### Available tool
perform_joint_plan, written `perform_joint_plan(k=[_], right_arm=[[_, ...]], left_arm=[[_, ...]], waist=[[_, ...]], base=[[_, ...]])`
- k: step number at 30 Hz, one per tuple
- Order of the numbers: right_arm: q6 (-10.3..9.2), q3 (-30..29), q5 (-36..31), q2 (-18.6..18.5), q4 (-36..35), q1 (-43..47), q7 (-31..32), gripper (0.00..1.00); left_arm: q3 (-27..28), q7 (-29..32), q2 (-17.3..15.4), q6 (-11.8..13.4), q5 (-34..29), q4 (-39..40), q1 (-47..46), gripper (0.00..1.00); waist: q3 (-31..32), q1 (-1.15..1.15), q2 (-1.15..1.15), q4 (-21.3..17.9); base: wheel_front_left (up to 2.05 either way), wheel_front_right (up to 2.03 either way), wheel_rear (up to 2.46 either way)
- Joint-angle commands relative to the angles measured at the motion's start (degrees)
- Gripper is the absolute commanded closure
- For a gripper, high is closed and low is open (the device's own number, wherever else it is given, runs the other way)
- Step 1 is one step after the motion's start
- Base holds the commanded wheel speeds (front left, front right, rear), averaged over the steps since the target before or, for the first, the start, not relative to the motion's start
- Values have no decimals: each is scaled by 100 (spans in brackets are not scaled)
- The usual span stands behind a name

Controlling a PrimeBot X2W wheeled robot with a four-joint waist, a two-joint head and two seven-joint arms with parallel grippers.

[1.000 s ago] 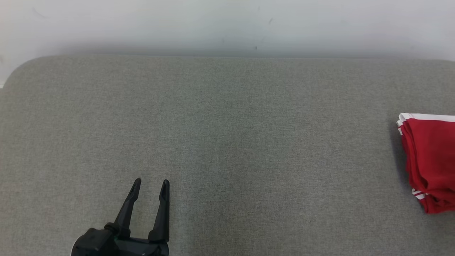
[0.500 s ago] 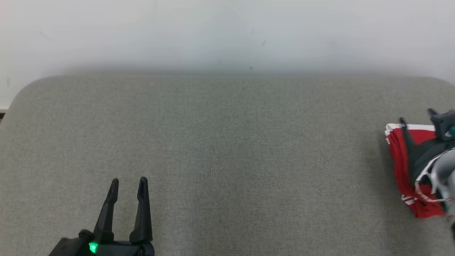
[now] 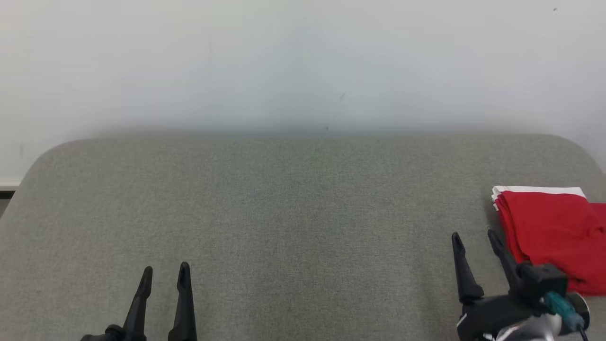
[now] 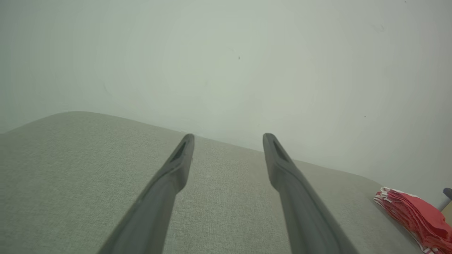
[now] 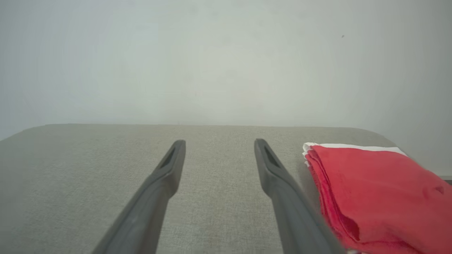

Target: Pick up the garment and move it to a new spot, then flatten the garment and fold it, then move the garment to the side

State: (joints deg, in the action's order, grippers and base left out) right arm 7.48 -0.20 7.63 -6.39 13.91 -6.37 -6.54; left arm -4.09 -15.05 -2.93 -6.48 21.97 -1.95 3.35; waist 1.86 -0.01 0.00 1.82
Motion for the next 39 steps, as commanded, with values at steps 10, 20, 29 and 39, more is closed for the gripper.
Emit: perform_joint_plan(k=[10,20,29,39], right_arm=[[-1,-138,-255,349,-758,775,260,0],[-1,12,-28,354,-537,737,335,0],[-1,17,26,352,-487,655,298,0],[-1,70,-25,353,-470,647,301,0]], left_arm=[[146,-18,4,-50,-213,-222,146,0],[337,-18,6,-93,-359,-483,237,0],[338,-18,6,-108,-331,-543,139,0],[355,-18,6,-96,-296,-585,157,0]], waist=[[172,1,0,-188],[115,1,0,-320],[46,1,0,-313],[63,1,0,-308]], base=[[0,0,0],[0,0,0],[0,0,0],[0,0,0]])
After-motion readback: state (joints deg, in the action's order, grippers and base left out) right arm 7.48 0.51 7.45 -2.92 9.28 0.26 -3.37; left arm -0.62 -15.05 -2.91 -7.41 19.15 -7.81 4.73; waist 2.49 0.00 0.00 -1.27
